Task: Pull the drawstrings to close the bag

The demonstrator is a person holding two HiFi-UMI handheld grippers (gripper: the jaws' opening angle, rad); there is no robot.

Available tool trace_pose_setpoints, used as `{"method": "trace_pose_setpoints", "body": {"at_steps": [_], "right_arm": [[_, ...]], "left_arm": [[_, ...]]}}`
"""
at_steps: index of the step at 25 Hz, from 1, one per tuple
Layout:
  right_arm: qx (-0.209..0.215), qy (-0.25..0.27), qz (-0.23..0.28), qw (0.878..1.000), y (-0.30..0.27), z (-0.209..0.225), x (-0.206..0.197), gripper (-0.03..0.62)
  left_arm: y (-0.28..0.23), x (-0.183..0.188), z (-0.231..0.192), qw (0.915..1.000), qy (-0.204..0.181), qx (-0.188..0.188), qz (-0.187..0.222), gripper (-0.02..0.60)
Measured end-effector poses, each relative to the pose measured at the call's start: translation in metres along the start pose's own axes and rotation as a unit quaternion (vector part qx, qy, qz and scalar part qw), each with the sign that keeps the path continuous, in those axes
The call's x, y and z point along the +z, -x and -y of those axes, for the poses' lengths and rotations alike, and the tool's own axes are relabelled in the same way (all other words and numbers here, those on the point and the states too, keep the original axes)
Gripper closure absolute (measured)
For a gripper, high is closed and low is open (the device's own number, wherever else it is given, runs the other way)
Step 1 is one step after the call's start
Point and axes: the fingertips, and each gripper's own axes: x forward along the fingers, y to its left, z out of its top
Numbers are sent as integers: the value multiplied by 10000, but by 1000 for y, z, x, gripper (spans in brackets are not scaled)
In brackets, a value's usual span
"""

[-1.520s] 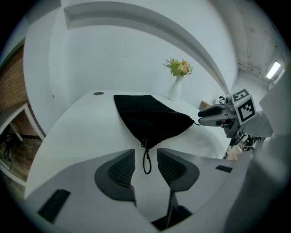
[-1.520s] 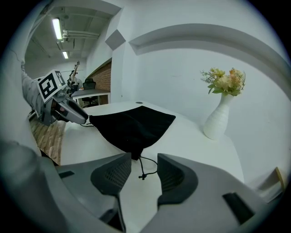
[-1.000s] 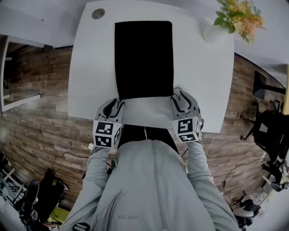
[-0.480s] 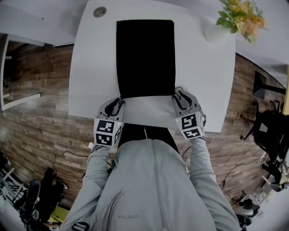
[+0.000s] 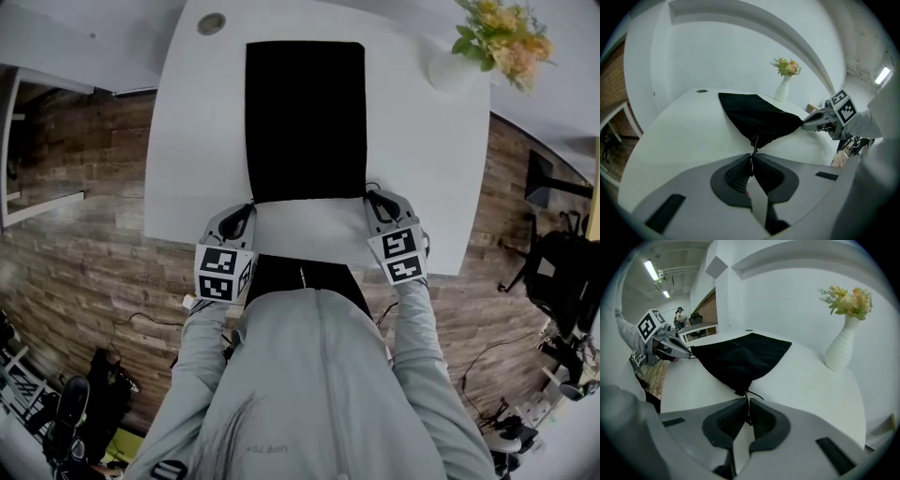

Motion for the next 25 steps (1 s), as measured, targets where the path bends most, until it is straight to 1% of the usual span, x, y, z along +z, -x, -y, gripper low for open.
{"method": "trace_pose_setpoints", "body": {"at_steps": [3, 7, 11, 14, 18, 22, 25], "right_arm": [[-83, -48, -8, 10000, 1, 1, 0, 565], [-217, -226, 154, 9994, 7, 5, 3, 565], [-364, -353, 297, 9983, 16, 10, 10, 565], [-455, -446, 443, 9970, 23, 16, 19, 566], [-590, -414, 652, 9953, 37, 24, 34, 566], [-795, -318, 900, 9923, 55, 35, 55, 566], [-970, -267, 1133, 9885, 70, 44, 72, 566]], "left_arm": [[2, -1, -2, 10000, 50, 13, 7, 552], [2, 1, -4, 10000, 68, 26, 23, 555], [8, 9, -4, 9999, 72, -17, 155, 555], [12, 22, -1, 9995, 53, -61, 317, 555], [23, 46, -2, 9979, 111, -65, 628, 557], [39, 76, -4, 9946, 251, -71, 1007, 557], [54, 100, -7, 9912, 276, -7, 1297, 557]]}}
